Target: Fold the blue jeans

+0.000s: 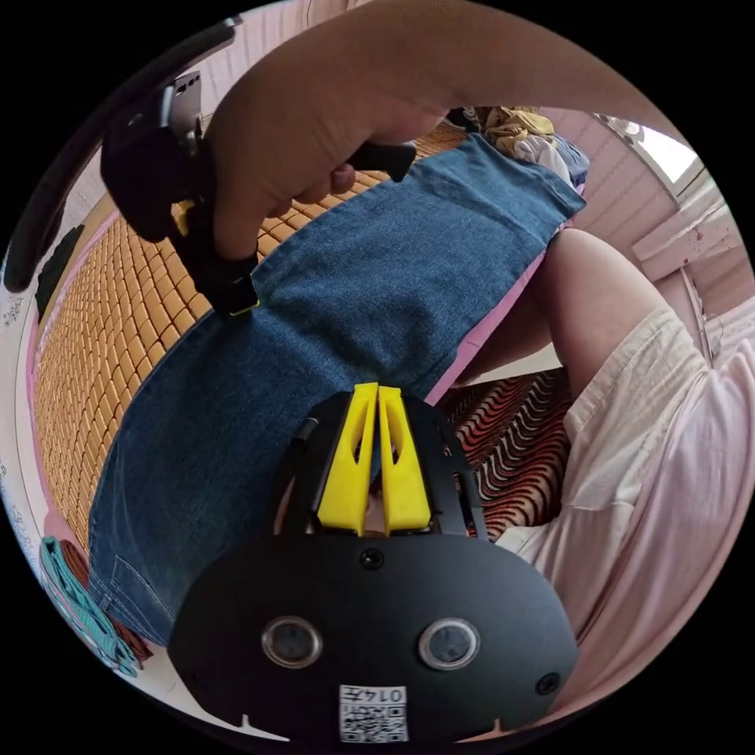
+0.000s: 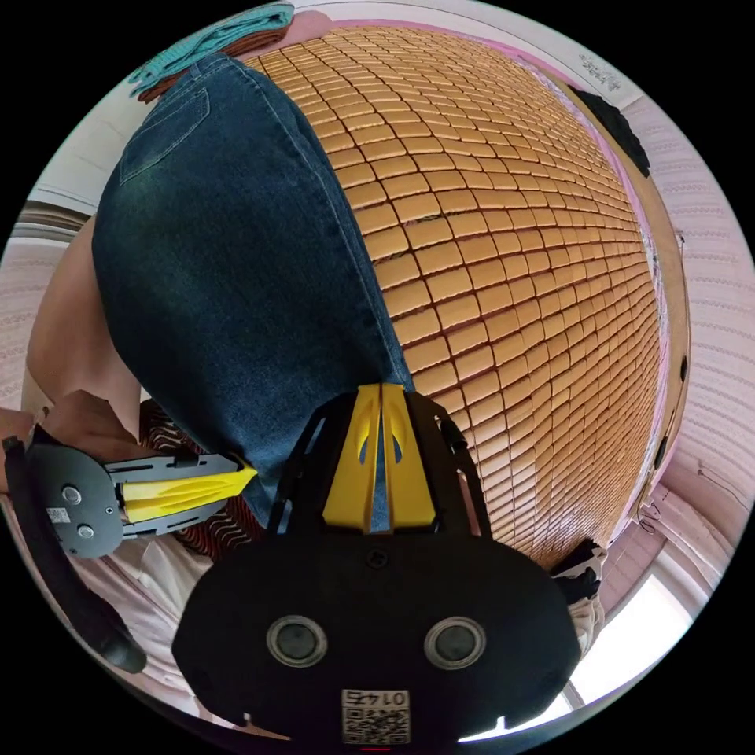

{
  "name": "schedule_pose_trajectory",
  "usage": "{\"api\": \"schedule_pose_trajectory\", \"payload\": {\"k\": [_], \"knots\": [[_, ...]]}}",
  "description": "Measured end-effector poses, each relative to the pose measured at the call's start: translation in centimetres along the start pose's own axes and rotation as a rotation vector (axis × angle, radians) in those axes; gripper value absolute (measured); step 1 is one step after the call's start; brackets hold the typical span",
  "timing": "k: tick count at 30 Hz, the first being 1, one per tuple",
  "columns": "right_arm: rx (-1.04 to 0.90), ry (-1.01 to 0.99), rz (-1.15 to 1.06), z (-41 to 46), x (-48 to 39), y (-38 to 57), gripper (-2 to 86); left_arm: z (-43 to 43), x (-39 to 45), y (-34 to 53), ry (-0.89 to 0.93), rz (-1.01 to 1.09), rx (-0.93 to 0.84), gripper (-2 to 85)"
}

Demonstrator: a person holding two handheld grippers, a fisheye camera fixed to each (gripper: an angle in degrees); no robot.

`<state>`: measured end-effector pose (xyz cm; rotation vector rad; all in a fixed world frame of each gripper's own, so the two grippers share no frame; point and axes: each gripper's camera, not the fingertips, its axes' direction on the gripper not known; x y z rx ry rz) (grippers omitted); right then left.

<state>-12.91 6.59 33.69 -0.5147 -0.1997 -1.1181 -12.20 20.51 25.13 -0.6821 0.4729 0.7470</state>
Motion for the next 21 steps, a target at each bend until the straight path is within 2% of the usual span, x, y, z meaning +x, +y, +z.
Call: {"api": "schedule_pose_trajectory", "payload": {"k": [1,5,9,12,14,15,19,21], "knots": [[-0.050,0.007,-0.034,-0.3,0.1,-0.6,-0.5,-0.2,0.3,-0.3,-0.017,0.008,-0.006,-0.9],[-0.009,0.017,0.031,0.6,0.7,-0.1,-0.5,1.0,2.3,-0.2,-0.123,0.103,0.028,-1.0],[0.035,-0.014,0.098,0.7,1.6,1.4,-0.4,1.2,2.3,-0.3,-0.112,0.098,0.054,-1.0],[0.224,-0.202,0.324,-0.1,4.4,6.2,-0.4,0.7,2.0,-1.0,-0.108,0.071,0.044,-1.0],[0.464,-0.341,0.571,-0.5,6.5,14.7,-0.1,-0.2,2.2,-1.1,-0.120,0.078,0.078,-0.9],[0.503,-0.363,0.634,-0.3,6.9,17.2,0.0,-0.4,2.2,-1.2,-0.112,0.076,0.085,-0.9],[0.647,-0.343,1.117,2.5,7.6,37.2,1.6,-0.9,1.5,-3.4,-0.033,0.056,0.147,-0.5],[0.688,-0.332,1.322,4.0,6.7,45.8,5.4,-0.8,1.0,-5.0,0.025,0.060,0.159,0.2]]}}
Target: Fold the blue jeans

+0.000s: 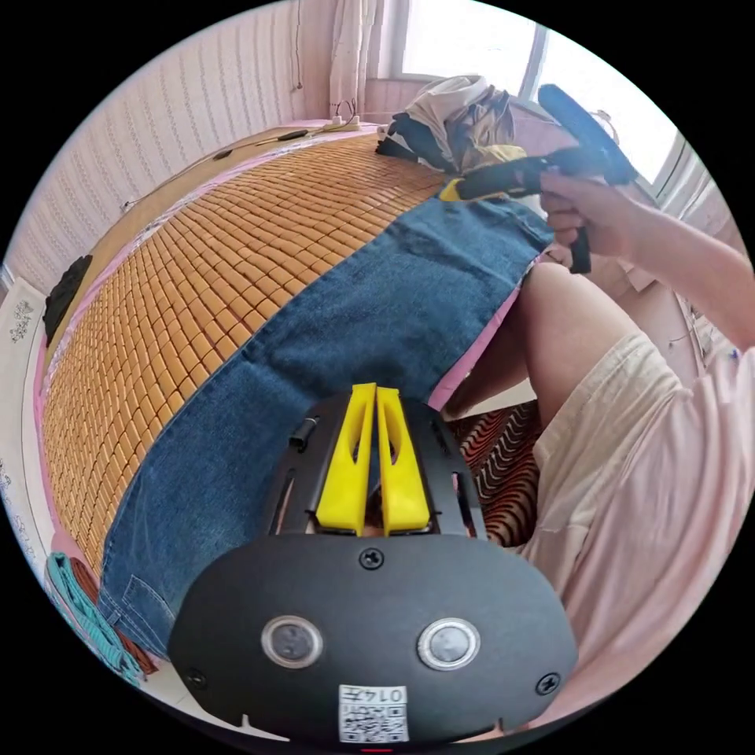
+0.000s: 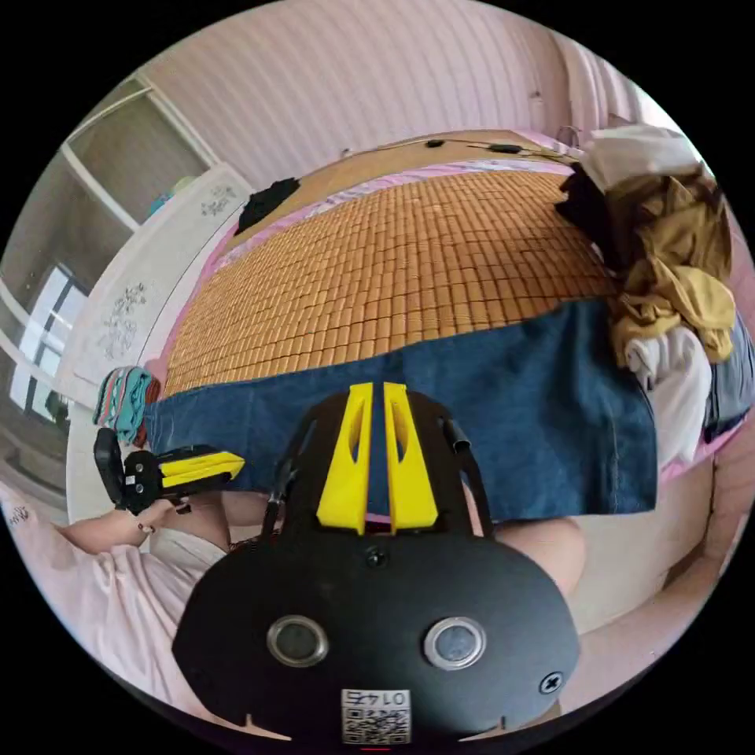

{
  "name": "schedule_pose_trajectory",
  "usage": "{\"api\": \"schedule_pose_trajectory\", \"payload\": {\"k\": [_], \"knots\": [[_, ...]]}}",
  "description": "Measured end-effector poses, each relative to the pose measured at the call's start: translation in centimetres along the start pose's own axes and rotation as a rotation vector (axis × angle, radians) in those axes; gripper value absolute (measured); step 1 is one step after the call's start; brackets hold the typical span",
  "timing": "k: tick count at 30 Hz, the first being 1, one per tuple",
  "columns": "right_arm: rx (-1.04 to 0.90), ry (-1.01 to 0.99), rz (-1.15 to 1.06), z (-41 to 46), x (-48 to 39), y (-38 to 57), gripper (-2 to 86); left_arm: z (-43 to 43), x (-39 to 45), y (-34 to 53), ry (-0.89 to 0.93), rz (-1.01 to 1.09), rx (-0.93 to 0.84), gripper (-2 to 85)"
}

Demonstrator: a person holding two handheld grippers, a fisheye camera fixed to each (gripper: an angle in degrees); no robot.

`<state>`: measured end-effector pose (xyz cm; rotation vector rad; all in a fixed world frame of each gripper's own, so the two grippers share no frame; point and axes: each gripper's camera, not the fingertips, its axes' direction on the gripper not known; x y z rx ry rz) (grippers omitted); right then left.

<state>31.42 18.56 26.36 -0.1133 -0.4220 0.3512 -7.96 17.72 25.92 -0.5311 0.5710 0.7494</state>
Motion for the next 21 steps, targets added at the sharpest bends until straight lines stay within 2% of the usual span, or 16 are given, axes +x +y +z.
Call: {"api": "schedule_pose_trajectory", "payload": {"k": [2,4,6,9,10,12,14,18,21], "knots": [[0.108,0.143,0.177,-4.7,7.4,3.4,11.4,1.0,-0.7,-2.3,0.084,0.018,-0.013,3.5],[0.157,0.274,0.293,-6.8,11.5,5.9,15.3,2.1,-1.0,-3.9,0.090,0.033,-0.037,4.5],[0.180,0.284,0.390,-7.5,14.9,7.7,18.1,3.2,-1.3,-5.2,0.084,0.036,-0.066,4.8],[0.108,0.209,0.454,-5.8,19.1,8.9,19.2,5.2,-2.4,-6.7,0.115,-0.009,-0.114,4.8],[0.050,0.119,0.483,-4.7,20.6,9.1,18.0,6.4,-3.0,-6.9,0.117,-0.027,-0.162,4.8],[0.014,-0.047,0.517,-3.9,22.4,9.3,13.2,6.8,-4.1,-6.7,0.145,-0.052,-0.137,4.8],[0.085,-0.183,0.555,-4.9,23.3,9.9,4.4,7.1,-5.9,-6.8,0.201,-0.129,-0.146,4.4],[0.141,-0.273,0.377,-7.0,19.4,9.9,2.8,6.5,-7.9,-7.2,0.250,-0.203,-0.097,4.7],[0.052,-0.259,0.084,-6.6,12.3,8.8,2.3,5.4,-10.1,-7.7,0.384,-0.305,0.015,6.1]]}}
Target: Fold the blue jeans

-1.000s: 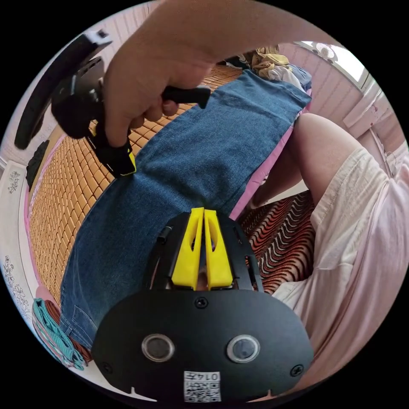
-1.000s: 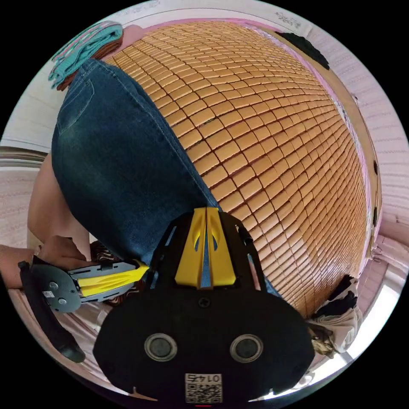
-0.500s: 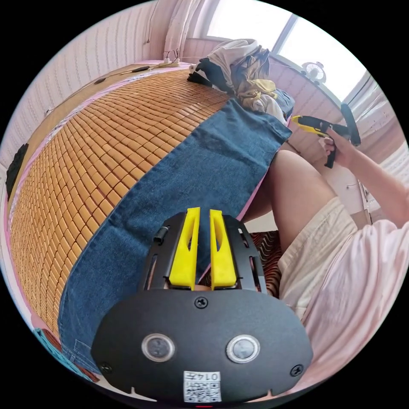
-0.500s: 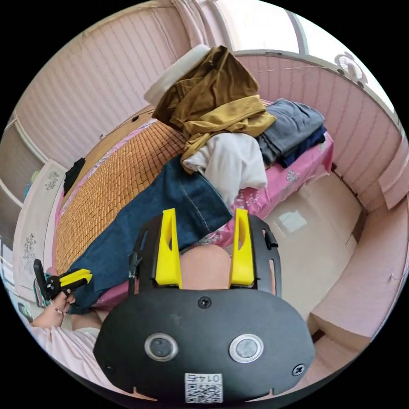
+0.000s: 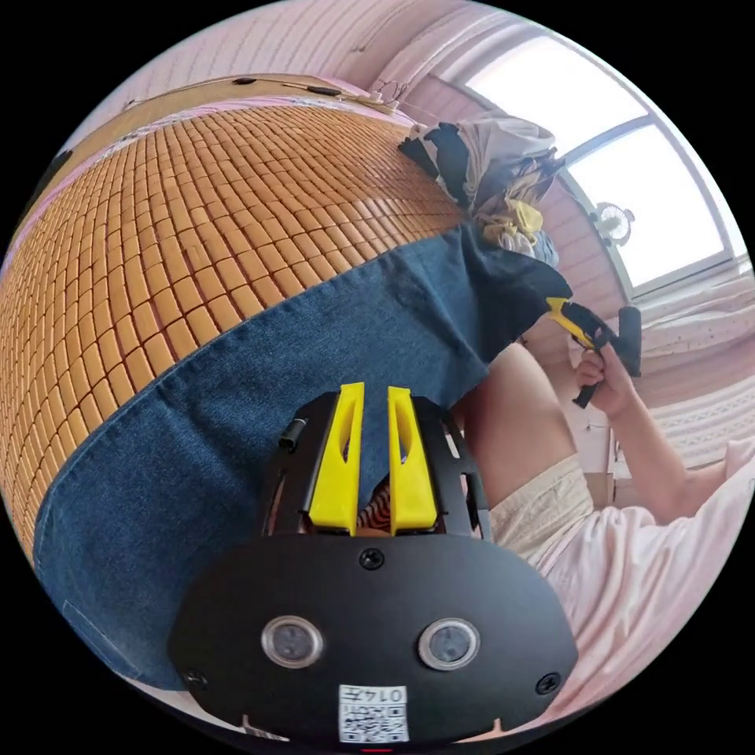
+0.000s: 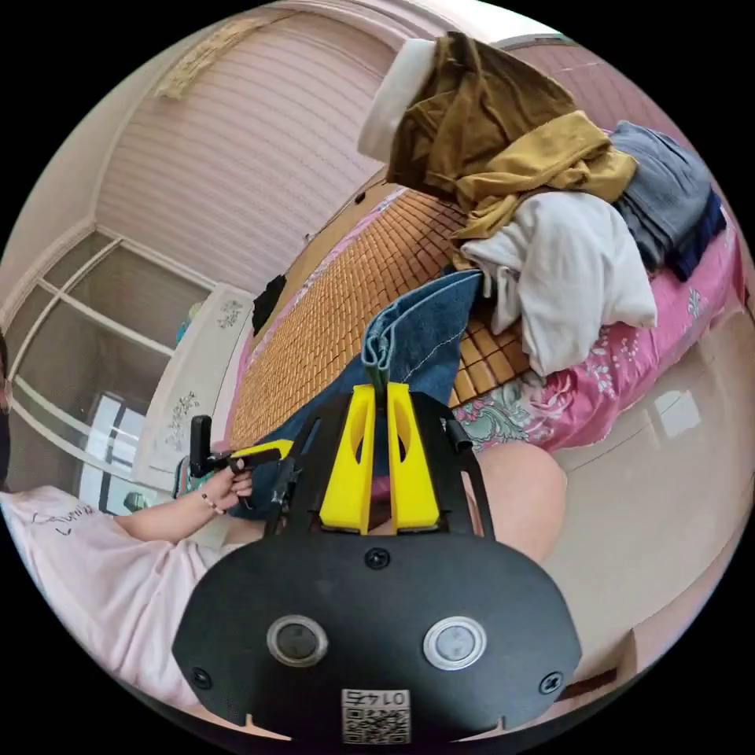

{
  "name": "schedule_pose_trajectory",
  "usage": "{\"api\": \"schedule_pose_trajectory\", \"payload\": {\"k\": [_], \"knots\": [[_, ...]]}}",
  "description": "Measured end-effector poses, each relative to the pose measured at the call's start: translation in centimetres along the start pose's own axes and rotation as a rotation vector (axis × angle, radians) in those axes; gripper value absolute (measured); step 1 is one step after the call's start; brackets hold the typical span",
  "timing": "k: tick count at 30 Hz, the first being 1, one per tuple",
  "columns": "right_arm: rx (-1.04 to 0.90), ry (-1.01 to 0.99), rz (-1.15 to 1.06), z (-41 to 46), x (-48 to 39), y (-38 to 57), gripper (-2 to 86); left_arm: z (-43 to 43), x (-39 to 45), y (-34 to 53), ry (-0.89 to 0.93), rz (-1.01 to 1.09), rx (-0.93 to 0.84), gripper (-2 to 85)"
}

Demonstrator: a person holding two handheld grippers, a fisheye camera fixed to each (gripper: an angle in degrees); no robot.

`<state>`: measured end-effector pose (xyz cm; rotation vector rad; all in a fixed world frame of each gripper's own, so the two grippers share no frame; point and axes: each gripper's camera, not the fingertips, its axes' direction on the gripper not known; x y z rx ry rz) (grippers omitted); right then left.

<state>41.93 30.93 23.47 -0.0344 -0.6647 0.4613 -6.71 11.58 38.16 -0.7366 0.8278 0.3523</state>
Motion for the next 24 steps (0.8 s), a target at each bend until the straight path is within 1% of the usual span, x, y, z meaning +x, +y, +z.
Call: {"api": "schedule_pose_trajectory", "payload": {"k": [2,5,7,10,12,15,21,23,24], "knots": [[-0.137,0.049,-0.225,3.4,-5.0,0.3,2.1,-1.4,-1.0,-1.0,0.112,-0.045,0.086,8.5],[-0.301,0.111,-0.375,7.8,-8.2,1.7,1.9,-2.2,-2.1,-2.2,0.186,-0.061,0.139,11.9],[-0.345,0.134,-0.459,9.2,-9.7,2.9,1.8,-2.3,-2.8,-2.8,0.179,-0.072,0.127,13.0],[-0.344,0.212,-0.623,9.9,-12.6,5.2,1.7,-2.2,-3.9,-3.5,0.222,-0.089,0.134,14.3],[-0.371,0.237,-0.623,10.7,-12.7,5.9,1.6,-1.4,-4.6,-3.9,0.205,-0.103,0.113,14.7],[-0.364,0.179,-0.543,10.4,-11.8,6.1,1.5,0.8,-6.2,-4.8,0.231,-0.176,0.022,15.2],[-0.283,0.170,-0.560,7.9,-12.2,6.6,1.2,2.6,-7.2,-7.5,0.427,-0.259,0.022,14.7],[-0.262,0.185,-0.610,7.1,-13.1,6.7,1.0,3.8,-6.4,-9.8,0.508,-0.261,-0.028,13.7],[-0.254,0.197,-0.627,6.9,-13.4,6.7,0.9,4.2,-6.1,-10.3,0.516,-0.263,-0.059,13.2]]}}
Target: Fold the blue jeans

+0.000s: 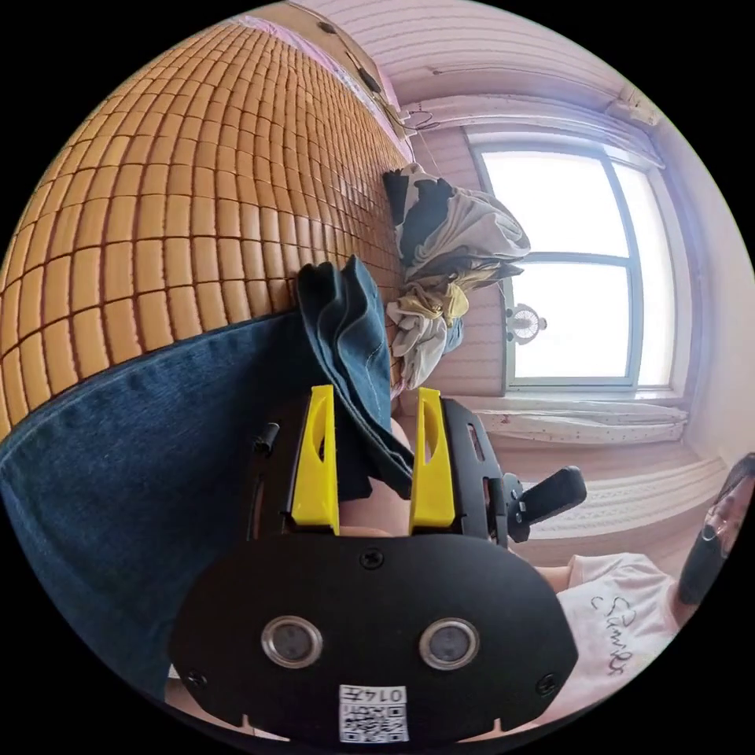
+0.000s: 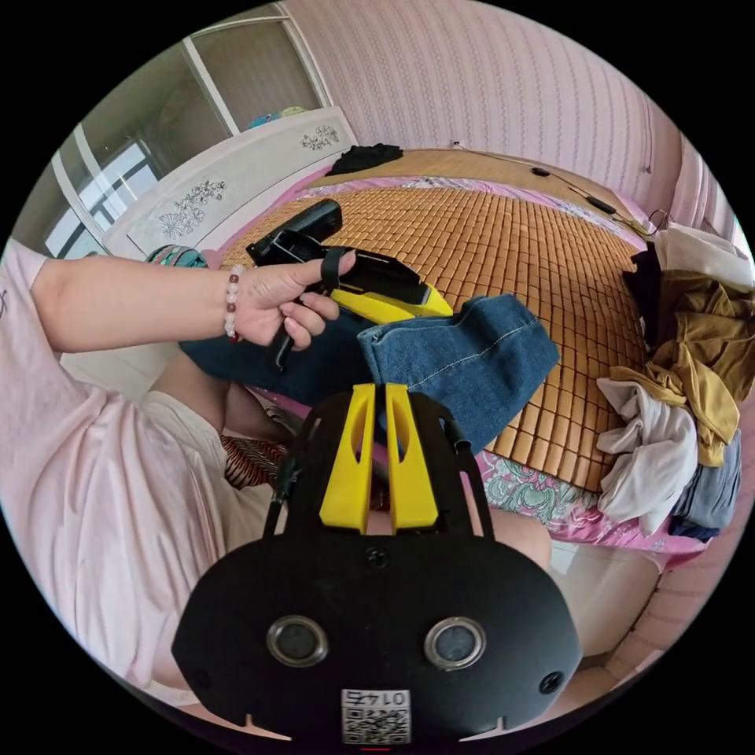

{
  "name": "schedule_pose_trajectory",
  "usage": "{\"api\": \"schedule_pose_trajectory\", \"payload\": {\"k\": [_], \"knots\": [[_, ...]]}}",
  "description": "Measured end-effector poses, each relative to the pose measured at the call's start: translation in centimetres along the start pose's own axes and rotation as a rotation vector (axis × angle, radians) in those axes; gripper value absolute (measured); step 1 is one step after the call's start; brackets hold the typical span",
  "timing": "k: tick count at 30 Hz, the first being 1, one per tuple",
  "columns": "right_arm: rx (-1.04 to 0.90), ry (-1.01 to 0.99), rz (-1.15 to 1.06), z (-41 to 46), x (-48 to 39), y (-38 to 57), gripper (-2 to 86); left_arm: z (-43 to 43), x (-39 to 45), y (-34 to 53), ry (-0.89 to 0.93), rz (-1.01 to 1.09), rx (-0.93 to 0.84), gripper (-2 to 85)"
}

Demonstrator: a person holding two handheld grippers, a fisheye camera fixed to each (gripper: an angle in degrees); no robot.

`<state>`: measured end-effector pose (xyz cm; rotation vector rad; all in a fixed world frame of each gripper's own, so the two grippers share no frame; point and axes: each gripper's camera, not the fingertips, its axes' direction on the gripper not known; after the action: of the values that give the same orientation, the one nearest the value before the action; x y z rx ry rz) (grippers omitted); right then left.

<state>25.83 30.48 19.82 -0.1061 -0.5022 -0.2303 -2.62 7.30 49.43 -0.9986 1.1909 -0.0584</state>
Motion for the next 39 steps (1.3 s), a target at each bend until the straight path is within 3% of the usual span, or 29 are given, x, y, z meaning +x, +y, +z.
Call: {"api": "schedule_pose_trajectory", "payload": {"k": [3,6,9,13,17,19,25,29,32,39], "knots": [[0.019,0.134,-0.072,-1.8,-1.3,-0.9,0.7,1.5,2.5,-1.9,-0.083,0.035,-0.117,3.6],[0.152,0.162,-0.123,-5.3,-2.8,-2.3,0.6,-2.6,7.6,-0.6,-0.058,0.237,0.029,1.6],[0.215,-0.001,-0.237,-6.3,-5.9,-4.7,1.0,-9.5,10.4,5.2,-0.183,0.399,0.207,1.4],[-0.009,-0.246,-0.406,3.0,-11.7,-7.8,2.9,-14.8,4.1,14.9,-0.441,0.179,0.322,2.9],[-0.244,-0.258,-0.489,11.8,-15.1,-8.4,6.0,-18.3,-4.2,22.5,-0.433,-0.211,0.396,6.0],[-0.262,-0.226,-0.512,12.9,-16.2,-9.1,7.3,-19.1,-4.3,24.4,-0.434,-0.218,0.454,5.5],[-0.260,-0.159,-0.640,17.2,-20.5,-11.6,8.5,-17.0,-2.2,23.0,-0.499,-0.061,0.410,6.4],[-0.365,-0.043,-0.697,22.4,-22.5,-12.8,10.4,-14.1,-2.0,20.9,-0.714,-0.065,0.296,9.0],[-0.341,0.066,-0.714,23.6,-23.2,-13.9,5.7,-13.7,-2.8,21.2,-0.644,-0.131,0.298,6.9],[-0.262,-0.108,-0.655,20.2,-21.3,-18.7,-0.1,-15.6,2.0,25.2,-0.587,-0.029,0.426,-0.7]]}}
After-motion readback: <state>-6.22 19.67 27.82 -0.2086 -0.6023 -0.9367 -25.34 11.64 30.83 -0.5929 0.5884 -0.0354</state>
